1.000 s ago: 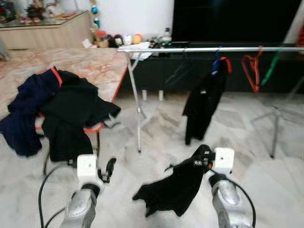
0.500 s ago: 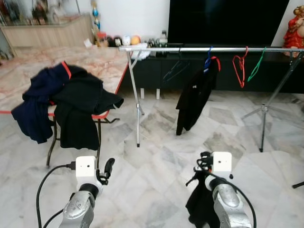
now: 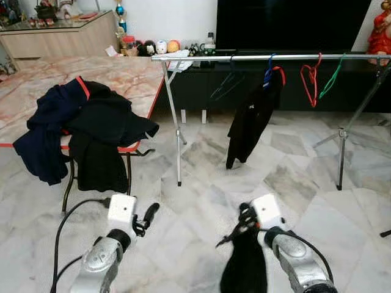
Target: Hang hanger
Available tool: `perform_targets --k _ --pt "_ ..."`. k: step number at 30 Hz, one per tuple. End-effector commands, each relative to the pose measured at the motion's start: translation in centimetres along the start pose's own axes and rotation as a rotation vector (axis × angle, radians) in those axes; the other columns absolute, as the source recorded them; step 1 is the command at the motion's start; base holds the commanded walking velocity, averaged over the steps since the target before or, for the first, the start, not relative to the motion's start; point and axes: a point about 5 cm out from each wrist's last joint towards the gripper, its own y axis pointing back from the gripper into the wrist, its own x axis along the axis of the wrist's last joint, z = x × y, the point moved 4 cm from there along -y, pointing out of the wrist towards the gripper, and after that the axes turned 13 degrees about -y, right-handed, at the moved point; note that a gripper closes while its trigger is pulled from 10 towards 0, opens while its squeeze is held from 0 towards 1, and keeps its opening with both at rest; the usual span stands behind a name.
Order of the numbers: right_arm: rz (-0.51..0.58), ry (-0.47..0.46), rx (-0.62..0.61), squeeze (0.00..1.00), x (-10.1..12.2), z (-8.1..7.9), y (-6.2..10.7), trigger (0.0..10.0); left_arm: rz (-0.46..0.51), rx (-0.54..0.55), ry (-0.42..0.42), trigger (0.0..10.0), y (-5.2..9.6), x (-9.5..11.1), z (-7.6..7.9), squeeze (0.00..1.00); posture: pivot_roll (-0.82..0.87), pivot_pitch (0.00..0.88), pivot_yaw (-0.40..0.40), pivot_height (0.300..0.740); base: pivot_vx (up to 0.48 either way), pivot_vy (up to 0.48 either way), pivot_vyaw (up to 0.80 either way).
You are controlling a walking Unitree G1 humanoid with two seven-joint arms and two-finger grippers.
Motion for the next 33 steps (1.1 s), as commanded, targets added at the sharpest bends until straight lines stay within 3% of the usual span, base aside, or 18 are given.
perform_targets --k 1,4,6,8,11,13,15,16,23,30,33 --pt "-0.056 0.149 0.107 0.0 0.5 -0.6 0.0 10.0 -0.04 -0.095 -0.071 10.0 0.0 -0.8 0.7 0.0 0.02 0.0 0.05 0.74 0.0 0.0 0.0" --pt "-0.16 0.287 0.216 0.0 -0.6 -0.8 0.6 10.0 -0.047 -0.2 -0.156 10.0 0.0 -0.9 1.5 0.0 0.02 0.0 0.045 0.74 0.0 0.0 0.0" --pt "-0.194 0.331 0.256 0.0 -1.0 -0.9 0.8 10.0 -0.05 -0.233 -0.186 10.0 0.1 -1.0 1.8 0.0 0.02 0.0 0.044 0.74 0.0 0.0 0.0" --pt "-0.3 0.465 0.35 0.0 -2.0 -0.7 1.6 10.0 -0.058 -0.317 -0.248 10.0 0.2 -1.2 2.7 0.0 0.03 0.0 0.037 0.74 0.0 0.0 0.0" --pt "-0.371 0.546 0.378 0.0 -2.5 -0.1 2.1 10.0 -0.061 -0.349 -0.268 10.0 0.3 -1.2 3.0 0.0 0.03 0.0 0.033 0.74 0.0 0.0 0.0" --pt "-0.511 0.745 0.409 0.0 -3.0 1.1 2.7 10.0 -0.062 -0.391 -0.293 10.0 0.2 -1.3 3.6 0.0 0.03 0.002 0.024 0.74 0.0 0.0 0.0" --pt "-0.524 0.784 0.414 0.0 -2.9 1.2 2.7 10.0 -0.063 -0.399 -0.3 10.0 0.2 -1.3 3.7 0.0 0.03 0.002 0.024 0.74 0.0 0.0 0.0" --pt "-0.515 0.846 0.409 0.0 -2.2 1.3 2.4 10.0 -0.065 -0.423 -0.325 10.0 0.2 -1.3 4.0 0.0 0.04 0.006 0.015 0.74 0.0 0.0 0.0" --pt "-0.412 0.999 0.28 0.0 1.7 1.6 0.3 10.0 -0.053 -0.523 -0.351 10.0 -0.1 -1.1 5.3 0.0 0.04 0.009 0.005 0.74 0.0 0.0 0.0" --pt "-0.316 1.035 0.262 0.0 4.0 0.3 -0.9 10.0 -0.036 -0.599 -0.369 10.0 -0.9 -0.2 6.4 0.0 0.04 0.008 -0.004 0.74 0.0 0.0 0.0" --pt "-0.257 1.023 0.284 0.0 5.2 -0.4 -1.1 10.0 -0.018 -0.589 -0.306 10.0 -1.6 0.7 6.3 0.0 0.04 0.009 -0.005 0.74 0.0 0.0 0.0"
